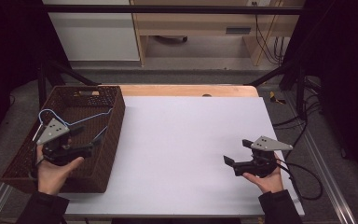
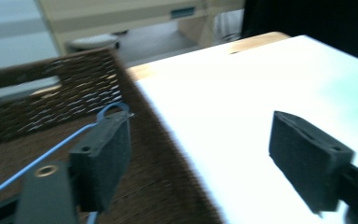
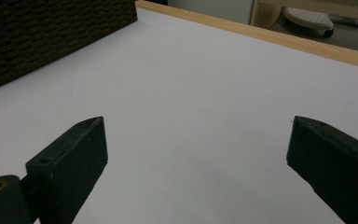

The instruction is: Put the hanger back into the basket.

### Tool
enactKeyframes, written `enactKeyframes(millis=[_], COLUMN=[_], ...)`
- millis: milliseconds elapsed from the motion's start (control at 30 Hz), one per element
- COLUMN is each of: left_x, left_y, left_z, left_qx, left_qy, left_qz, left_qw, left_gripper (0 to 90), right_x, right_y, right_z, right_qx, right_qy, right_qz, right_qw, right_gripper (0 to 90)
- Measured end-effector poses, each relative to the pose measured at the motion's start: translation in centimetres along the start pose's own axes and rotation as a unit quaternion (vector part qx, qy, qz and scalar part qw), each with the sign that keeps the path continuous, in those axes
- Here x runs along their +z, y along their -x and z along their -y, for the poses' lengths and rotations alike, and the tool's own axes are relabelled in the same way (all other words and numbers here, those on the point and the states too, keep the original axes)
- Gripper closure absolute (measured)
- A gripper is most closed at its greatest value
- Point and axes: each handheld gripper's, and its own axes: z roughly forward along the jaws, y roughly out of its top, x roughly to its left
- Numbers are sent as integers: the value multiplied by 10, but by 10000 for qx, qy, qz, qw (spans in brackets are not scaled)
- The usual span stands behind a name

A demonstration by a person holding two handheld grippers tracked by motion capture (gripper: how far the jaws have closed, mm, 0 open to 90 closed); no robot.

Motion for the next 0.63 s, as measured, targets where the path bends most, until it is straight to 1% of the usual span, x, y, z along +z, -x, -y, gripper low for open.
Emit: enactKeyframes(millis=[33, 67, 100, 133, 167, 200, 233, 267, 333, 367, 433, 500, 533, 633], left_x=[3, 5, 5, 6, 8, 10, 13, 13, 15, 18, 19, 22, 23, 24], left_y=[11, 17, 17, 21, 26, 30, 38, 38, 43, 46, 47, 49, 49, 49], left_z=[4, 6, 6, 8, 9, 11, 15, 15, 19, 22, 24, 28, 29, 32], left_qx=[41, 64, 64, 102, 82, 92, 151, 151, 175, 182, 175, 145, 171, 159], left_qy=[45, 50, 50, 38, 51, 49, 4, 4, 1, -24, -33, -66, -103, -103], left_qz=[134, 175, 175, 187, 222, 272, 352, 352, 388, 460, 479, 550, 526, 579], left_qw=[9999, 9998, 9998, 9998, 9997, 9996, 9993, 9993, 9991, 9988, 9987, 9984, 9984, 9981], left_gripper=[147, 126, 115, 101, 101, 95, 85, 81, 79, 82, 82, 83, 83, 87], right_x=[-1, -2, -2, -3, -3, -4, -4, -4, -5, -5, -5, -5, -5, -5], right_y=[0, 1, 1, 1, 1, 1, 1, 1, 1, 1, 0, 0, 0, 0], right_z=[0, 0, 0, -1, -1, -1, -1, -1, -1, 0, 0, 0, 0, 1], right_qx=[2, 0, 0, 24, 24, 27, 5, 5, 7, -3, 13, 7, 7, 18], right_qy=[38, 64, 64, 106, 106, 127, 141, 141, 164, 206, 203, 198, 198, 201], right_qz=[4, 17, 17, 35, 35, 37, 36, 36, 40, 45, 21, 9, 9, 16], right_qw=[10000, 10000, 10000, 9999, 9999, 9999, 9999, 9999, 9999, 9998, 9998, 9998, 9998, 9998], right_gripper=[56, 55, 55, 54, 54, 53, 49, 49, 46, 46, 49, 48, 48, 47])
